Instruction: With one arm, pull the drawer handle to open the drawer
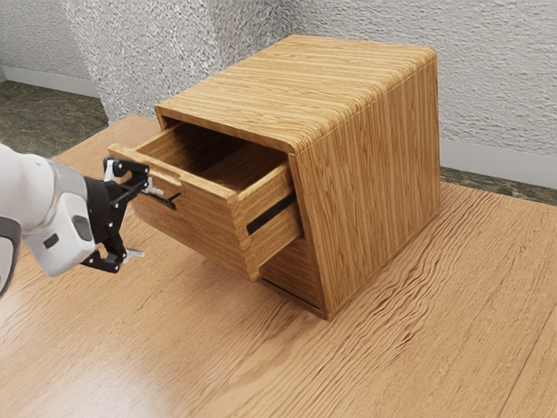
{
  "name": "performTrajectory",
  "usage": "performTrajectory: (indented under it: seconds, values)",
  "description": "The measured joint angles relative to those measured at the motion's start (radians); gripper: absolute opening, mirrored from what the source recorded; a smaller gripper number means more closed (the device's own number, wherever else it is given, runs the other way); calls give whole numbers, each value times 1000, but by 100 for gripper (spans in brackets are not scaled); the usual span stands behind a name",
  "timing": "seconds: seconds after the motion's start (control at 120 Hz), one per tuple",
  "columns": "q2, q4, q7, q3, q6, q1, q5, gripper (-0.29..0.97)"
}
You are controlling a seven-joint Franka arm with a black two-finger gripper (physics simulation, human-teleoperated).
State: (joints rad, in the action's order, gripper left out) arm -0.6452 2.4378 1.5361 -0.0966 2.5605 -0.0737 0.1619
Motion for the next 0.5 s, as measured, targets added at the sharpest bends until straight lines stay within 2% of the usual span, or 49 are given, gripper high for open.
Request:
performTrajectory:
  seconds: [0.5]
  values:
    - [-183, 82, -6, -29, -45, 0, 0, 68]
